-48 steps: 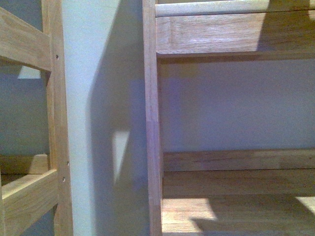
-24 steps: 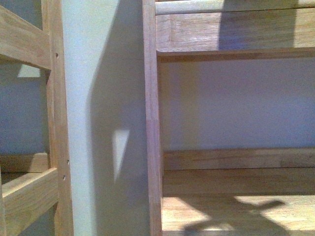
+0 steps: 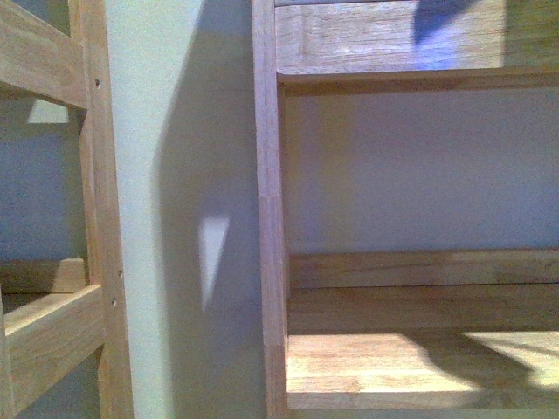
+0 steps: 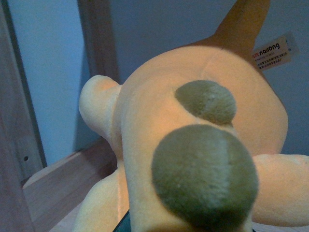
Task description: Put away toys
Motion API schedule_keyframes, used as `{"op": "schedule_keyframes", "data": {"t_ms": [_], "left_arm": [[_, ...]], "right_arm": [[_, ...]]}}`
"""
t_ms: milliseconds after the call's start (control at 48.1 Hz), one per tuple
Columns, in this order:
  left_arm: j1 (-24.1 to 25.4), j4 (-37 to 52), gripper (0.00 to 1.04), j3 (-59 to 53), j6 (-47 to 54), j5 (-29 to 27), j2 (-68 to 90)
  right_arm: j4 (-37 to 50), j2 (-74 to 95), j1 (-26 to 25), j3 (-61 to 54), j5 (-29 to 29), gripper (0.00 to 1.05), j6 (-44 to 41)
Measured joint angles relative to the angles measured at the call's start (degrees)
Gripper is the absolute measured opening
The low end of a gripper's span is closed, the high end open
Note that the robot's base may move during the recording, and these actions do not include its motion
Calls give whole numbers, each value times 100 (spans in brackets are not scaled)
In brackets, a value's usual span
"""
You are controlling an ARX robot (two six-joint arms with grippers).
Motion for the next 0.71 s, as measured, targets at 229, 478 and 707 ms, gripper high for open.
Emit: {"op": "schedule_keyframes", "data": {"t_ms": [229, 478, 707], "left_arm": [[0, 0, 98, 0, 0, 0, 0], [0, 0, 98, 0, 0, 0, 0], [0, 0, 98, 0, 0, 0, 0]], "right_arm": [[-197, 568, 101, 439, -168, 8, 306], [-96, 837, 343, 507, -348, 8, 789], [168, 859, 634, 358, -439, 8, 1172]]}}
